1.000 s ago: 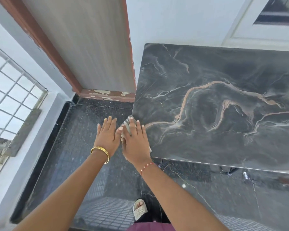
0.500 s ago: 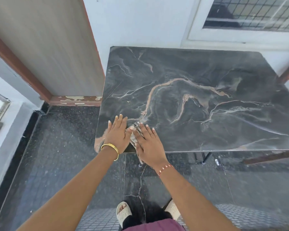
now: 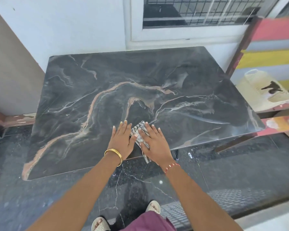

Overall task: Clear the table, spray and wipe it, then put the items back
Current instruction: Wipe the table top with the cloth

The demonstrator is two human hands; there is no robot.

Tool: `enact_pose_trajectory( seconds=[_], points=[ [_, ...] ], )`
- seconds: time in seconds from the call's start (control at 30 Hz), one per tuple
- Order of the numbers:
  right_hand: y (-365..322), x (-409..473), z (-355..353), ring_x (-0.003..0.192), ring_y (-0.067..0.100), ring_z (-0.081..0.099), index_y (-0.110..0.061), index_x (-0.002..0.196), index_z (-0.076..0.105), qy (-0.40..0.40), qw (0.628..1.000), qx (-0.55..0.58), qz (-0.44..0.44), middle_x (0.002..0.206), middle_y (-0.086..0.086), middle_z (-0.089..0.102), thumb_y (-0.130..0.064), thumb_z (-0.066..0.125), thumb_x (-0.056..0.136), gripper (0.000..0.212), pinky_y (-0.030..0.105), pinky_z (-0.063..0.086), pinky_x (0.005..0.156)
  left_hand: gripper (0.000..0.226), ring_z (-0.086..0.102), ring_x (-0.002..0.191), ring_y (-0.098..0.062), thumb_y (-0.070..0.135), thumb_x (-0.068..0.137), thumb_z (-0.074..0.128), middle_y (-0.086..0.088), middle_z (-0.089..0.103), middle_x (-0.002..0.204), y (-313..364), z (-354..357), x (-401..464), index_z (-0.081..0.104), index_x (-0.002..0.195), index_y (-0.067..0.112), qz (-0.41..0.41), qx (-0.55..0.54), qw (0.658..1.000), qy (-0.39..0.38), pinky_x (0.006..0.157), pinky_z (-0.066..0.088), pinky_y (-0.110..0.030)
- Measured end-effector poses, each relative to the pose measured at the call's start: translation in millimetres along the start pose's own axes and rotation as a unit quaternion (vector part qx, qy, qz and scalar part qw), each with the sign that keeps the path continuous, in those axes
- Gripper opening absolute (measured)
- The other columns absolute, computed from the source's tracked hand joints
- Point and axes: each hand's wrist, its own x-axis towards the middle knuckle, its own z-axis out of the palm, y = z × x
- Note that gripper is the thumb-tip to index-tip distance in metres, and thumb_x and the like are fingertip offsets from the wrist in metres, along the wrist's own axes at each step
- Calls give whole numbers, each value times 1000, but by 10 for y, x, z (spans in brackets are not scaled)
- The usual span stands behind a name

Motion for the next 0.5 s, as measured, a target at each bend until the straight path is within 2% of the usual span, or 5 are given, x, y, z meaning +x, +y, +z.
enact_pose_trajectory(
  seconds=[0.2,0.33,0.4,0.5],
  points=[
    [781,-26,-285,142,34,25,-24,136,49,6,999,6,32,154,7,29,-45,28,84,60,44,10,116,55,-5,147,-18,35,99,18,-5,0,159,784,191,424,9,148,13,32,0,999,-8,119,-8,-37],
    [1258,-5,-465,146,31,11,-28,144,35,3,996,-20,92,159,2,14,-43,31,91,55,45,2,118,55,-4,147,-17,38,99,19,-4,1,159,1123,264,570,10,148,14,49,11,999,-10,119,-9,-36],
    [1553,14,-597,147,31,6,-29,146,28,16,988,-43,144,160,0,10,-45,25,93,56,48,0,117,56,-4,147,-18,39,99,17,-4,1,159,1223,288,640,10,148,14,52,25,998,-20,118,-9,-36],
    [2071,-58,-778,147,31,1,-27,149,20,45,963,-76,256,160,1,5,-39,29,98,53,52,-4,116,57,-4,147,-19,40,99,16,-5,1,159,1321,307,751,9,149,14,60,49,996,-32,118,-10,-34]
  ],
)
